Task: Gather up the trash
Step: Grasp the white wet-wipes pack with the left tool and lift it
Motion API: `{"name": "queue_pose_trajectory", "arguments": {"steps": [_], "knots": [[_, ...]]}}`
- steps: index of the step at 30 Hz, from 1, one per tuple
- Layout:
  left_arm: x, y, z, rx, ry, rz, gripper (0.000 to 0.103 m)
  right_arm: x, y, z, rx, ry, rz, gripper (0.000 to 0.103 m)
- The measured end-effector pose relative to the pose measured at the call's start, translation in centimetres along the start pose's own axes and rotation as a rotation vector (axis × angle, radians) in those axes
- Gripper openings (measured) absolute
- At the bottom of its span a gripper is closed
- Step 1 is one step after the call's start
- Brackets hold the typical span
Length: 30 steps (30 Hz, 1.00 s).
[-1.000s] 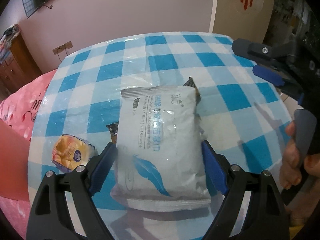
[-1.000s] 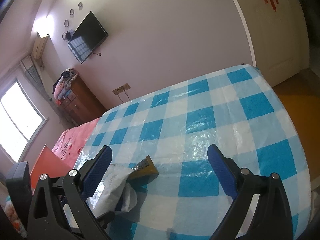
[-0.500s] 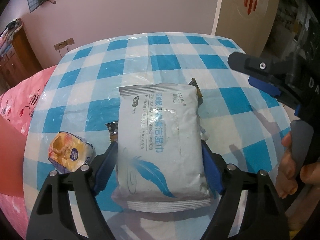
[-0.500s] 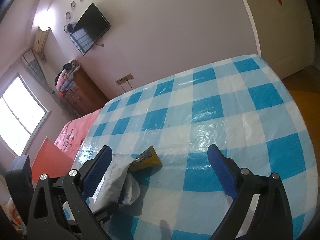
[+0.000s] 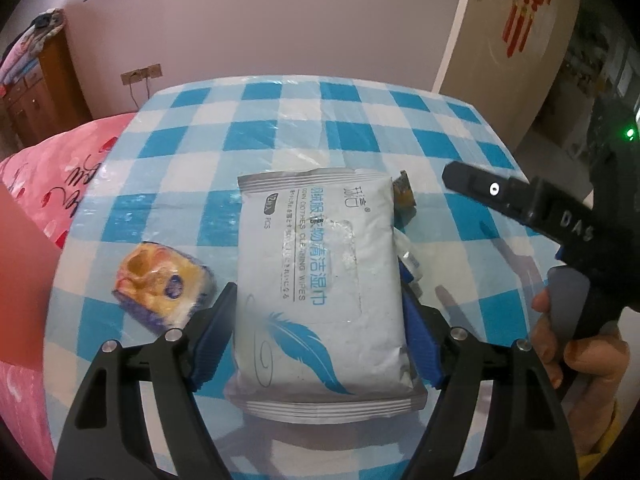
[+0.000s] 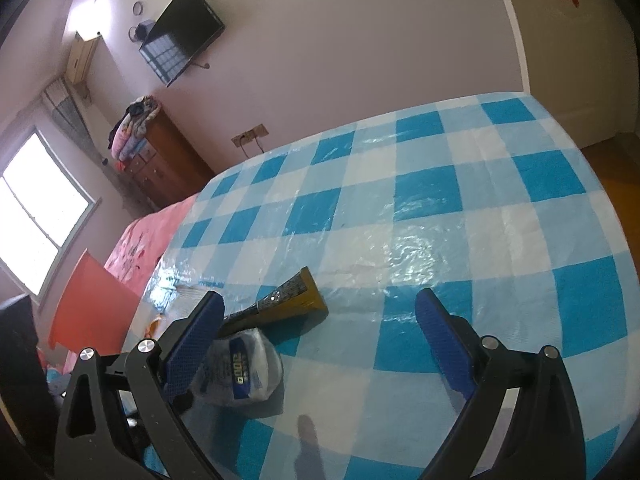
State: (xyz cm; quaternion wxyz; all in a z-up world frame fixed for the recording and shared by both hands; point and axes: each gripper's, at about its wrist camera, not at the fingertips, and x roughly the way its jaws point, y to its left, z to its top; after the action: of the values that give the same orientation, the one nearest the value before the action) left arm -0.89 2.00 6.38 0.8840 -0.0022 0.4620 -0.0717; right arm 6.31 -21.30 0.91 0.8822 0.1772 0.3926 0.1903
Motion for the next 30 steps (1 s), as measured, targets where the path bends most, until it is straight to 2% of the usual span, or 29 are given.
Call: {"name": "queue_pose_trajectory", "arguments": {"steps": [7, 11, 17, 26, 30], "knots": [[-2.5, 2.7, 0.0, -0.046, -0.049, 0.044, 0.077, 1.3, 2.9, -1.0, -0.11, 0.072, 0.029, 0.095], [-3.4, 4.5, 0.0, -0.075, -0.059, 0.075, 0.077, 2.2, 4.9, -2.0, -0.2, 0.101, -0.007, 0.095], [-4.3, 6.2, -0.2, -0.098, -0.064, 0.101, 0.077, 3.0, 7.5, -3.5, -0.309, 0.136, 0.007, 0.095], [-5.4, 7.4, -0.8, -0.111, -0.073, 0.123, 0.077, 4.7, 9.5, -5.1, -0.415, 0.168, -0.048, 0.095], [-5.3, 7.7, -1.0, -0.12, -0.068, 0.123, 0.077, 4.9, 9.6, -5.2, -0.422, 0.166, -0.051, 0.095]]}}
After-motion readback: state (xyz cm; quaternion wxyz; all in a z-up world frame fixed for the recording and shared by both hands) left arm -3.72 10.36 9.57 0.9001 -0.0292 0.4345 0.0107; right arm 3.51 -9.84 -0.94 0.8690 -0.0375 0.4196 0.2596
